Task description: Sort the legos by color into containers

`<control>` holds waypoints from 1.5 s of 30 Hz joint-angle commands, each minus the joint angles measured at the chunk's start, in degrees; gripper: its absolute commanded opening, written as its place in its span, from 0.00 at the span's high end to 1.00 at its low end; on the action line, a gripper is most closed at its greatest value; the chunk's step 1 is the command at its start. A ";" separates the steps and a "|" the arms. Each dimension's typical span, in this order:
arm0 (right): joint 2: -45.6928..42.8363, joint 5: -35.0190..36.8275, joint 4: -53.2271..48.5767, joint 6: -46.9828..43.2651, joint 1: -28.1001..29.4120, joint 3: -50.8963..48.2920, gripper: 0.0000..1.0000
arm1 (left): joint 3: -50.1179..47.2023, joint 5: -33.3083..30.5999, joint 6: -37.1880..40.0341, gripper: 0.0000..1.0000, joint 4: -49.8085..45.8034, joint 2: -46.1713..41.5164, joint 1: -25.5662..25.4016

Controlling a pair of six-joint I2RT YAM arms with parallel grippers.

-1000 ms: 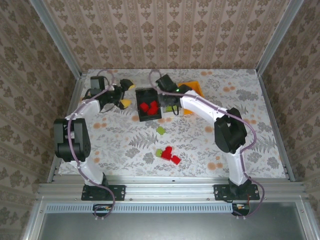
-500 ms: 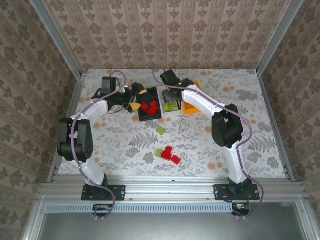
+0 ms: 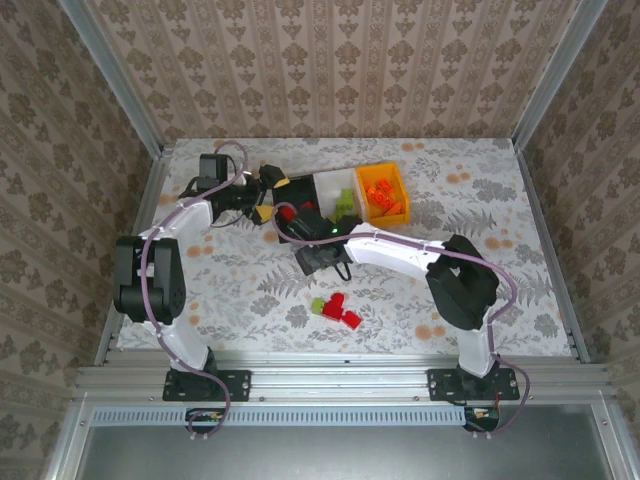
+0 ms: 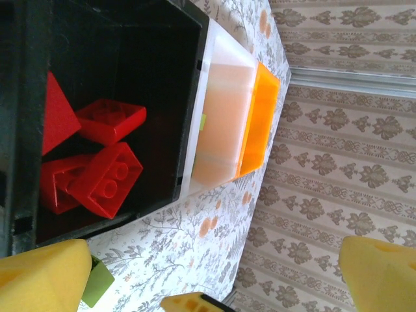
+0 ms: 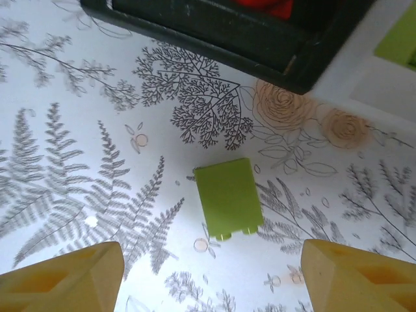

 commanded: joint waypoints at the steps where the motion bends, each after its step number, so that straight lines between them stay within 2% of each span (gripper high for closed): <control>1: 5.01 -0.87 -0.70 -3.32 -1.87 3.17 0.26 | 0.85 0.16 0.43 0.00 0.53 0.03 -0.30; 6: 9.26 -0.10 0.86 -4.86 -3.71 3.67 0.29 | 1.17 -0.04 1.21 0.00 -0.09 -0.31 -0.37; 9: 9.84 -3.74 3.24 -4.96 -5.24 2.49 0.39 | 1.19 0.02 1.06 0.00 0.06 -0.14 -0.39; 13: 8.15 -4.34 6.22 -4.43 -5.38 -0.03 0.58 | 1.22 0.06 0.99 0.00 0.06 0.25 -0.35; 16: 6.41 -3.57 6.22 -4.11 -5.02 -0.84 0.63 | 1.21 0.07 1.06 0.00 0.03 0.39 -0.15; 26: -2.29 1.23 6.12 -4.51 -4.71 -2.95 0.66 | 1.30 -0.04 1.33 0.00 -0.37 0.39 0.24; 33: -3.57 3.85 4.13 -6.64 -6.60 1.07 0.66 | 1.28 -0.27 1.40 0.00 -0.45 0.12 1.42; 36: -2.08 3.83 2.01 -7.28 -9.89 5.36 0.65 | 1.23 -0.44 1.33 0.00 -0.43 0.23 2.65; 42: 8.28 3.08 -3.77 -8.16 -16.34 20.29 0.65 | 0.63 -0.02 0.14 0.00 0.76 0.50 4.09; 45: 11.92 -0.19 -4.81 -8.77 -18.91 25.15 0.64 | 0.71 0.16 0.15 0.00 0.93 0.13 4.12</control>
